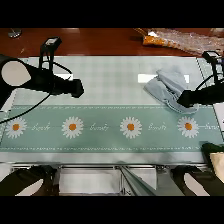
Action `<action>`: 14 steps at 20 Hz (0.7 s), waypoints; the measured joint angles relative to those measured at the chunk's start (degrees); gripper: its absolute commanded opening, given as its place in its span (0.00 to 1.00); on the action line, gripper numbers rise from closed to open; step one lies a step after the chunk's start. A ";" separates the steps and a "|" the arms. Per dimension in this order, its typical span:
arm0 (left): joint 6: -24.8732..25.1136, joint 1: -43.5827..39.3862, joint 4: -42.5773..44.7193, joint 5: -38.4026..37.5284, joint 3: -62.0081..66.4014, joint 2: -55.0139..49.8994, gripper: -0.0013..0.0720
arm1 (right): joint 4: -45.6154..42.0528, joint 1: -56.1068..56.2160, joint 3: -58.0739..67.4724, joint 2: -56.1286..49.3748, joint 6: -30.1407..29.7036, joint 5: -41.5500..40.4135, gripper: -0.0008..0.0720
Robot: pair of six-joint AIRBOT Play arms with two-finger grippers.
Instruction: Fold the shirts.
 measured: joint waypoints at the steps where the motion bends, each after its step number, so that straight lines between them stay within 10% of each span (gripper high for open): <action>1: 0.00 0.00 0.00 0.00 -0.02 0.00 1.00 | 0.00 0.00 0.00 0.00 0.02 0.00 0.82; 14: 0.00 0.00 0.00 0.26 -0.28 -0.63 1.00 | 0.00 0.00 0.00 0.00 0.02 -0.15 0.82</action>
